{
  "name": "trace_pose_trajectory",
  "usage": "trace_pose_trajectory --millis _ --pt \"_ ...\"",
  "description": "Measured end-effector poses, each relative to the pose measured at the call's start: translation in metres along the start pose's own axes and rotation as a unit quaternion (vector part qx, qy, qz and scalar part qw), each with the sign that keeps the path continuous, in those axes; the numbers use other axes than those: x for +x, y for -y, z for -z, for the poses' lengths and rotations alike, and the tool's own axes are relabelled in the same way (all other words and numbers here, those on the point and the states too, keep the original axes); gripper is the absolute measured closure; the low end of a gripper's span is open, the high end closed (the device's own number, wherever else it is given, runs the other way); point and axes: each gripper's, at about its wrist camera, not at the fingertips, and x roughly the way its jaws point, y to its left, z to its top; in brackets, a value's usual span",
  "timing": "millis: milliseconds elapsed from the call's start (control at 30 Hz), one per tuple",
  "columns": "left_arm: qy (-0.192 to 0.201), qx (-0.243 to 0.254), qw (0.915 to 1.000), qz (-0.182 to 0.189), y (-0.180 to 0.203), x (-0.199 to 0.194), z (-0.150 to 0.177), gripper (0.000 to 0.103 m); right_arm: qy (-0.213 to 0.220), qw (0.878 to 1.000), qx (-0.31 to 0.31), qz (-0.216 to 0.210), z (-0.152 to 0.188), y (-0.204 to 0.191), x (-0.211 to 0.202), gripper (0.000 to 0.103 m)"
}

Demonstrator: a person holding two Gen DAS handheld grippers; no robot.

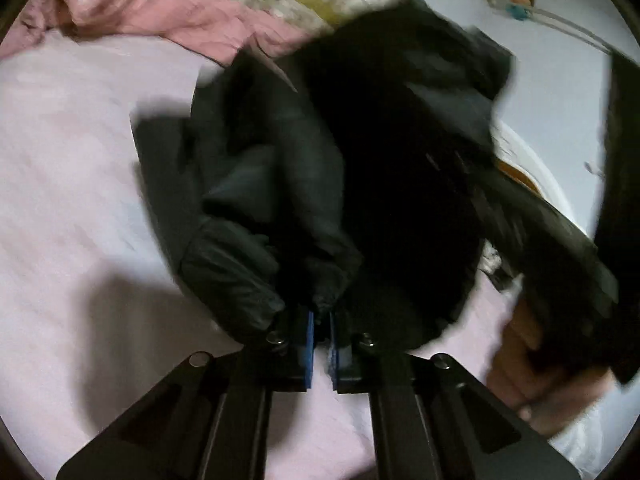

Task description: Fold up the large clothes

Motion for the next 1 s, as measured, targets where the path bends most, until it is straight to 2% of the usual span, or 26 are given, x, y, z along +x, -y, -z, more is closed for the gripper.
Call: trace_pose_trajectory --millis 100,200,233,267,300,333,367,433,500,533,633,700,800,833,900,1000 --pt "0.003 0.009 0.9992 0.038 0.018 -0.006 0.009 0.099 0.021 0.998 0.040 -0.039 0.007 0.030 -0.007 0.066" --pt "-0.004 0.016 0.9975 0.068 0.029 -0.010 0.010 0.099 0.043 0.997 0.053 -0.044 0.010 0.052 -0.016 0.066" --pt "-0.002 0.022 0.9975 0.067 0.032 -0.012 0.010 0.099 0.047 0.996 0.053 -0.051 0.011 0.058 -0.018 0.065" --pt "0.007 0.033 0.9982 0.051 0.034 -0.015 0.010 0.097 0.046 0.996 0.051 -0.064 0.012 0.060 -0.019 0.065" --pt "0.036 0.042 0.9985 0.008 0.036 -0.022 0.010 0.096 0.044 0.995 0.043 -0.080 0.014 0.062 -0.019 0.065" --pt "0.078 0.042 0.9946 -0.053 0.035 -0.034 0.010 0.087 0.043 0.995 0.038 -0.087 0.015 0.060 -0.019 0.065" --pt "0.112 0.044 0.9879 -0.099 0.034 -0.043 0.011 0.064 0.042 0.994 0.034 -0.093 0.018 0.058 -0.018 0.065" --pt "0.163 0.064 0.9725 -0.154 0.033 -0.060 0.008 0.043 0.039 0.994 0.029 -0.103 0.026 0.049 -0.014 0.065" --pt "0.195 0.082 0.9585 -0.192 0.031 -0.072 0.003 0.043 0.038 0.992 0.023 -0.120 0.034 0.038 -0.009 0.065" --pt "0.202 0.079 0.9555 -0.200 0.026 -0.077 -0.001 0.042 0.038 0.991 0.018 -0.123 0.037 0.032 -0.008 0.065" --pt "0.212 0.040 0.9568 -0.195 0.006 -0.085 -0.015 0.043 0.038 0.991 -0.006 -0.125 0.044 0.012 -0.007 0.065" --pt "0.212 0.030 0.9604 -0.179 -0.005 -0.088 -0.023 0.043 0.033 0.991 -0.021 -0.125 0.048 0.002 -0.008 0.064" --pt "0.200 0.042 0.9681 -0.145 -0.012 -0.085 -0.030 0.043 0.030 0.991 -0.024 -0.126 0.056 -0.003 -0.011 0.061" --pt "0.182 0.053 0.9725 -0.135 -0.010 -0.080 -0.032 0.043 0.029 0.991 -0.018 -0.127 0.058 -0.001 -0.013 0.060" --pt "0.142 0.070 0.9778 -0.137 -0.005 -0.067 -0.032 0.041 0.027 0.991 -0.005 -0.135 0.061 0.004 -0.015 0.059" --pt "0.071 0.055 0.9839 -0.154 -0.011 -0.043 -0.030 0.041 0.034 0.990 0.021 -0.132 0.068 0.016 -0.023 0.061"
